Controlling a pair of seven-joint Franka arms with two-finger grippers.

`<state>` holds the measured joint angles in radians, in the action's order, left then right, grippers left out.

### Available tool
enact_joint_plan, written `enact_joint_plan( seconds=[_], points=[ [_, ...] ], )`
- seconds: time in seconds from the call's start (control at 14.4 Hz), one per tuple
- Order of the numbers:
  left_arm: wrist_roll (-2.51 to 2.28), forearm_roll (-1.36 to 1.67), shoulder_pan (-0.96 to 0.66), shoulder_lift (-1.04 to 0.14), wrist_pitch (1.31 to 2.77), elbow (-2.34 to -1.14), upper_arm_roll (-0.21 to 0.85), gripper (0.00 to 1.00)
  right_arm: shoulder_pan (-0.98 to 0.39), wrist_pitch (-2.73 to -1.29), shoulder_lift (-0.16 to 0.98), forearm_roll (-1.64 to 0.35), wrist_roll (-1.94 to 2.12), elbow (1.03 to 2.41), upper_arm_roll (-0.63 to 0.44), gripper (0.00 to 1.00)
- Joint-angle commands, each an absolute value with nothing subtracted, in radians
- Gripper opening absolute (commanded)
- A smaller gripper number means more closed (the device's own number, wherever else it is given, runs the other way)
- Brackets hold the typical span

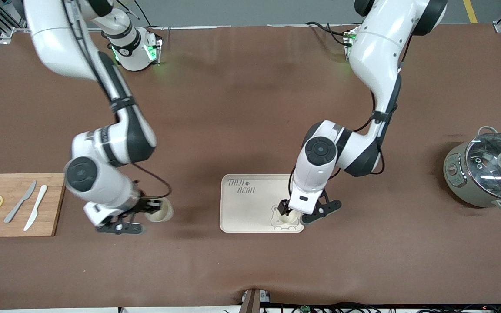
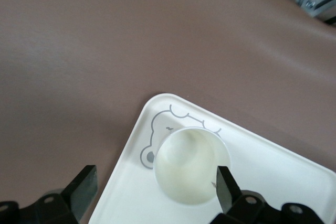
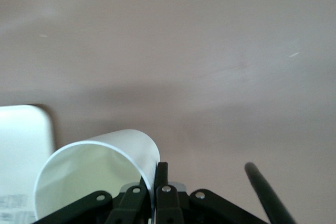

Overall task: Place white IKEA cup upright on tray with both arms
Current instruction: 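Release the cup on the tray while the right gripper carries its cup, then set the cup on the tray with the right gripper while the left withdraws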

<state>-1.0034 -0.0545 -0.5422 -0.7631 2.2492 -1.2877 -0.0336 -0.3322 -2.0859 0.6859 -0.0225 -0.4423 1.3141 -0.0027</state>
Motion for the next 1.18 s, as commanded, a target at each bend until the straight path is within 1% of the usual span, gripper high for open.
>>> enact_joint_plan(
  seconds=[0.0,0.14,0.28,0.42,0.56,0.84,0.91,1.11],
  points=[
    [-1.009,0.001,-0.513,-0.634,2.162,-1.315,-0.04,1.0,-0.403,-2.114,0.744,-0.038,-0.625,1.238,-0.014,0.0],
    [-0.999,0.028,-0.415,-0.574,2.129,-1.315,-0.035,1.0,-0.437,-2.167,0.771,-0.038,-0.701,1.23,-0.014,0.0],
    [-0.903,0.021,-0.39,-0.539,2.079,-1.316,-0.044,1.0,-0.469,-2.224,0.798,-0.038,-0.761,1.23,-0.014,0.0],
    [-0.885,0.025,-0.356,-0.513,2.072,-1.316,-0.046,1.0,-0.495,-2.298,0.828,-0.038,-0.826,1.23,-0.014,0.0],
    [-0.864,0.018,-0.29,-0.471,2.04,-1.318,-0.055,1.0,-0.518,-2.354,0.86,-0.038,-0.865,1.227,-0.014,0.0],
    [-0.509,0.044,-0.163,-0.423,1.959,-1.318,-0.048,1.0,-0.557,-2.397,0.897,-0.037,-0.896,1.223,-0.015,0.0],
    [-0.432,0.064,-0.129,-0.422,1.959,-1.318,-0.046,1.0,-0.566,-2.414,0.906,-0.037,-0.916,1.223,-0.015,0.0],
    [-0.258,0.071,-0.104,-0.39,1.931,-1.322,-0.051,1.0,-0.584,-2.447,0.933,-0.037,-0.93,1.224,-0.015,0.0]
  ],
)
